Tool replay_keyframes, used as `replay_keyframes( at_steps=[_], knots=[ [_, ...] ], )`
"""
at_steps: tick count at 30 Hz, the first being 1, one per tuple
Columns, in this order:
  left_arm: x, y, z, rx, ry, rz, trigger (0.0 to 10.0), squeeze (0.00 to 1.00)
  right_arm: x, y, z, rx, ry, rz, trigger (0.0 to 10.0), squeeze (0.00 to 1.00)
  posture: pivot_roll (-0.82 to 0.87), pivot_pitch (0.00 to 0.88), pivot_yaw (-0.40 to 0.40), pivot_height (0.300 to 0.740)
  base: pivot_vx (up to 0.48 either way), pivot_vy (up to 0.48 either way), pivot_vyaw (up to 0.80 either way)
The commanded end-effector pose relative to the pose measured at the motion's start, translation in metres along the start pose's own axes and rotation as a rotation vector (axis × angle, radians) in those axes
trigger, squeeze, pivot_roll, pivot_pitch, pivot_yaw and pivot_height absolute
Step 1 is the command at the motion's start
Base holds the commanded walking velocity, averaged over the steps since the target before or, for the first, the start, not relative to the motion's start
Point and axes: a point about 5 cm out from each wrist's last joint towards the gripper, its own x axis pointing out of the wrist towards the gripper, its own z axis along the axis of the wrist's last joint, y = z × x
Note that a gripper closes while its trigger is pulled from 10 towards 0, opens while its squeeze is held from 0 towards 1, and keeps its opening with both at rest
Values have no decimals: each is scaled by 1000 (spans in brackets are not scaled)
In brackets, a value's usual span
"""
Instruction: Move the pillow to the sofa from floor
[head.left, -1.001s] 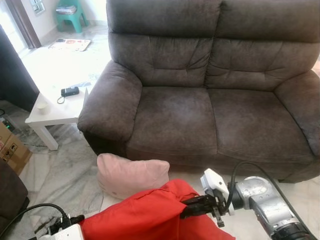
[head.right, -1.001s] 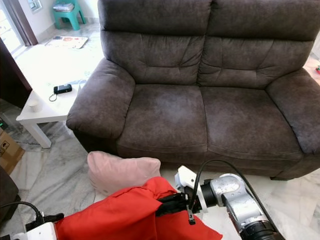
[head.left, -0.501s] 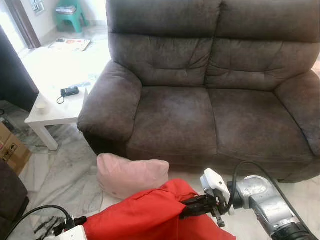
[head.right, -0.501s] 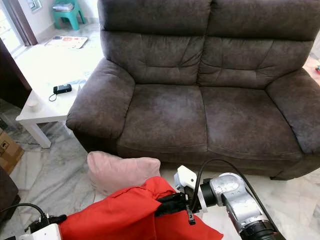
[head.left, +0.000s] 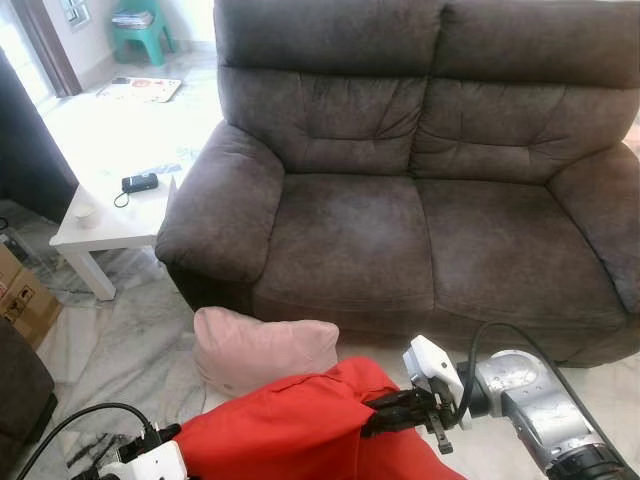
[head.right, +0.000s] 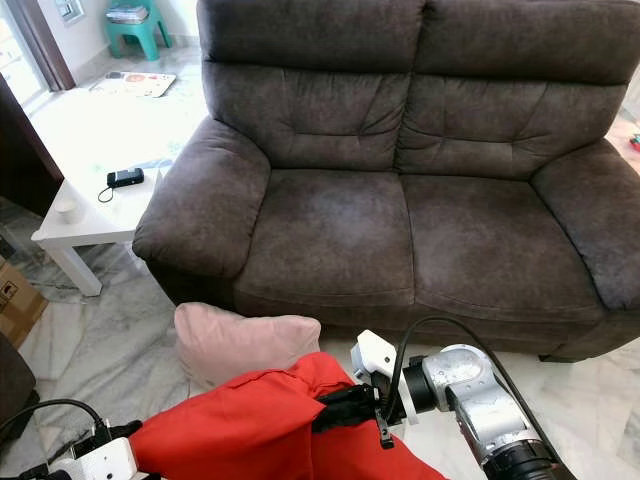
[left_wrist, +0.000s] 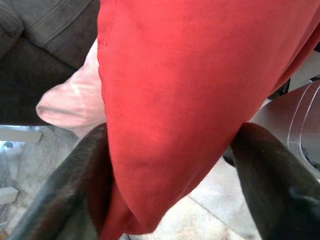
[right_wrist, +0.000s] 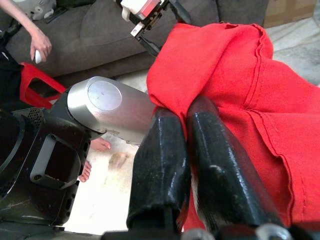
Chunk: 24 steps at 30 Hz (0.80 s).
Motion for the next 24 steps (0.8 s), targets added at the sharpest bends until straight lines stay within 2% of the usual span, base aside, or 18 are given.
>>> replay_keyframes(
  at_steps=[1, 11, 24],
  knots=[
    [0, -5, -2, -1, 7, -16, 0, 0, -1, 0, 20, -84, -69, 31, 10000, 0, 119, 41, -55, 740, 0, 0, 0],
    [0, -7, -2, -20, -3, -11, 0, 0, 0, -1, 20, -83, -70, 23, 10000, 0, 122, 48, -54, 740, 0, 0, 0],
    [3, 1, 5, -31, -44, 19, 0, 0, 3, -1, 17, -78, -67, 16, 10000, 0, 125, 51, -51, 740, 0, 0, 0]
  ],
)
